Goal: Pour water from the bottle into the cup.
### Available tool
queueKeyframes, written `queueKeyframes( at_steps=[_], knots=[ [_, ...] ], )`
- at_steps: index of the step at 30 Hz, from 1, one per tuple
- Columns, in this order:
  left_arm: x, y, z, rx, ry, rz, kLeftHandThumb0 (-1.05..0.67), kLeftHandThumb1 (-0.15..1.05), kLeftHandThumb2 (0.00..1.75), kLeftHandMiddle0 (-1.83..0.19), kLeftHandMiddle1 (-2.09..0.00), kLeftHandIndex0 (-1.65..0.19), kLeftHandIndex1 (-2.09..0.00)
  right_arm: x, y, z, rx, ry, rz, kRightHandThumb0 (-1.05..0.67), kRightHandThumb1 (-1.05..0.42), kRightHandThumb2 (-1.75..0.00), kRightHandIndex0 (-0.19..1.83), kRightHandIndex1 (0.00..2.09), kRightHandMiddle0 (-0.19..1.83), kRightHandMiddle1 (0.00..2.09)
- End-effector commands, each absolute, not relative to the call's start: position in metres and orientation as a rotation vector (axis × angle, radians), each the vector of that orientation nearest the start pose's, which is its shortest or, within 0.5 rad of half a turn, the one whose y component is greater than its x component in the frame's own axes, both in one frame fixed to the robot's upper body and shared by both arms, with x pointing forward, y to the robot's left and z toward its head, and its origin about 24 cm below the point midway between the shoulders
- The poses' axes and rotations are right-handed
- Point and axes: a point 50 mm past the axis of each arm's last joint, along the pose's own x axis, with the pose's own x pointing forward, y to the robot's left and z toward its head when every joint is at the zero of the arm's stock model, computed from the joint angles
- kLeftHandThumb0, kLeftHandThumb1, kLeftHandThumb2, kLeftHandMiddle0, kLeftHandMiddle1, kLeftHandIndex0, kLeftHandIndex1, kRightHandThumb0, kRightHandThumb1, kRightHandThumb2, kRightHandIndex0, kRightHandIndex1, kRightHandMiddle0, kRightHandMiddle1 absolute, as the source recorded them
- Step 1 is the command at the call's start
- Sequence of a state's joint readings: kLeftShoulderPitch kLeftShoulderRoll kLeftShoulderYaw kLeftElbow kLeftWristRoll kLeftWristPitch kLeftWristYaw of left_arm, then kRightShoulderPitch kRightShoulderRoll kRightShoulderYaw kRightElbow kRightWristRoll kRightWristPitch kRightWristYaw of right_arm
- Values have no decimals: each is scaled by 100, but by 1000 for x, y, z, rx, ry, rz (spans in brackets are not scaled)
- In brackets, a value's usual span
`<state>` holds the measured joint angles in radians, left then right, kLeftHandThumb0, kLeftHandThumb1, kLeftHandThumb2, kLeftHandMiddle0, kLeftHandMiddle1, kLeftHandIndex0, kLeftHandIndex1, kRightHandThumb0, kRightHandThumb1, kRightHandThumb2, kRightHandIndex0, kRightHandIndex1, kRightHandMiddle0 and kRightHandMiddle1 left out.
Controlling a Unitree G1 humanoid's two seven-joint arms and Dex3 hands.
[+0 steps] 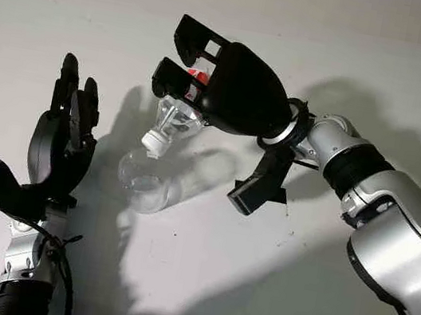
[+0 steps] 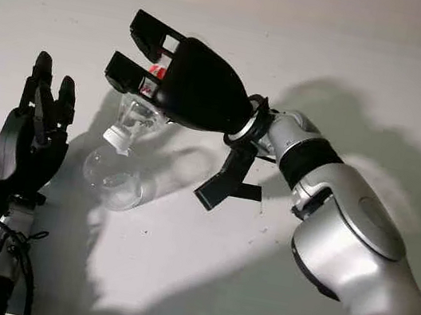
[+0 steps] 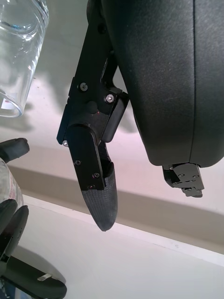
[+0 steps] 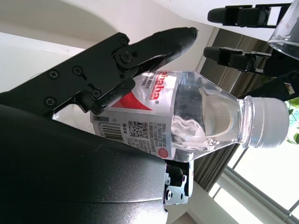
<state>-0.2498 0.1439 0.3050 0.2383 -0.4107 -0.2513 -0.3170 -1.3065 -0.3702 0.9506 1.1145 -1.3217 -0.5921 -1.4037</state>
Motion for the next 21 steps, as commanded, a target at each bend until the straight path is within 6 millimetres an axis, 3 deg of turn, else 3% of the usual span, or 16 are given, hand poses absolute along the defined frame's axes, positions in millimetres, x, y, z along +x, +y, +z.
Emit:
queueKeyframes(
  at_steps=[1, 2, 5, 8, 18, 21],
  knots=[
    [283, 228, 77, -269, -332, -12, -69, 105, 60, 19, 0, 19, 0, 361, -60, 211, -1349, -1843, 219, -47, -105, -19, 118, 209, 47, 197],
    [283, 228, 77, -270, -330, -13, -69, 105, 60, 19, 0, 19, 0, 362, -61, 211, -1345, -1817, 202, -47, -105, -20, 118, 209, 50, 201],
    [282, 228, 77, -262, -328, -13, -69, 105, 60, 19, 0, 19, 0, 365, -68, 212, -1286, -1668, 173, -50, -105, -33, 122, 209, 91, 209],
    [280, 228, 76, -257, -328, -15, -69, 105, 62, 19, 0, 19, 0, 366, -77, 212, -1159, -1492, 164, -46, -105, -33, 117, 209, 102, 209],
    [280, 231, 76, -255, -318, -15, -70, 105, 60, 19, 0, 19, 0, 380, -106, 207, -620, -861, 224, -36, -105, -41, 123, 209, 100, 209],
    [280, 231, 77, -253, -318, -21, -70, 105, 61, 19, 0, 19, 0, 383, -118, 206, -545, -737, 230, -38, -105, -43, 123, 209, 100, 209]
  ],
)
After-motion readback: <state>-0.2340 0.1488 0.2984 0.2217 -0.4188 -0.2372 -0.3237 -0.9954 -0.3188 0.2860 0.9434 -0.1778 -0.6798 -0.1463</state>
